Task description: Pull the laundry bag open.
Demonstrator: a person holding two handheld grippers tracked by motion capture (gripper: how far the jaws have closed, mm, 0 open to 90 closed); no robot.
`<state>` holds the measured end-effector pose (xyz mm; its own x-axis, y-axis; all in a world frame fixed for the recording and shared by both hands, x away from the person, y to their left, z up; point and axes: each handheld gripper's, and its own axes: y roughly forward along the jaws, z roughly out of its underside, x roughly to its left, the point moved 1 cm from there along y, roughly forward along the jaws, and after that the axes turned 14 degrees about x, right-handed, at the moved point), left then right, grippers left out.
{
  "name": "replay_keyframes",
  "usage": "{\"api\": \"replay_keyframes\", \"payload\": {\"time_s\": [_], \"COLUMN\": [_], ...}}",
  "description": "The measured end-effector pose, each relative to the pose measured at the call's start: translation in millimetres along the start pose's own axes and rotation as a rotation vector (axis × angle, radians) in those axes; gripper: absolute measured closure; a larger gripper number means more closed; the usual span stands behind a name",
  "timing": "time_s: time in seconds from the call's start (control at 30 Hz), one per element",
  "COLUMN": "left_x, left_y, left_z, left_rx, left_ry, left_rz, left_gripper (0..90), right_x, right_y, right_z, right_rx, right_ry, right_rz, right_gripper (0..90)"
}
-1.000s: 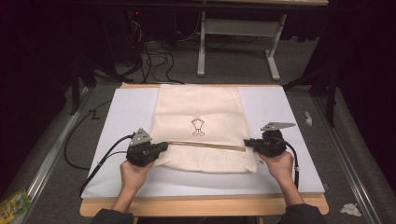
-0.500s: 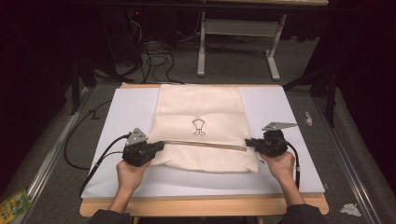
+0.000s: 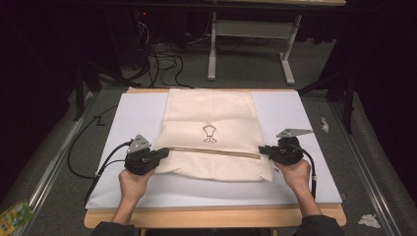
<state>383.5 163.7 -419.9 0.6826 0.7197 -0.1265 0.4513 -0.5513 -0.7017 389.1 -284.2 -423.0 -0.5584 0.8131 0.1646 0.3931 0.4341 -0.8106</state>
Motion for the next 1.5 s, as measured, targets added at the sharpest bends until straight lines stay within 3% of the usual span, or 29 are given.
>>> {"api": "replay_keyframes", "payload": {"time_s": [0.93,1.5], "left_x": [12.3,15.5], "left_y": [-10.0,-14.7], "left_z": [2.5,4.2], "left_rx": [-0.005,0.005], "left_ry": [-0.029,-0.024], "left_rz": [-0.031,-0.057], "left_gripper": [87.2,87.2], "right_x": [-7.8,-15.4], "right_y": [-7.5,-13.1], "right_z": [1.3,2.5], "right_rx": [-0.010,-0.018], "right_ry": [0.017,0.025], "right_rz": [0.022,0.045], "right_gripper": [88.4,88.5]}}
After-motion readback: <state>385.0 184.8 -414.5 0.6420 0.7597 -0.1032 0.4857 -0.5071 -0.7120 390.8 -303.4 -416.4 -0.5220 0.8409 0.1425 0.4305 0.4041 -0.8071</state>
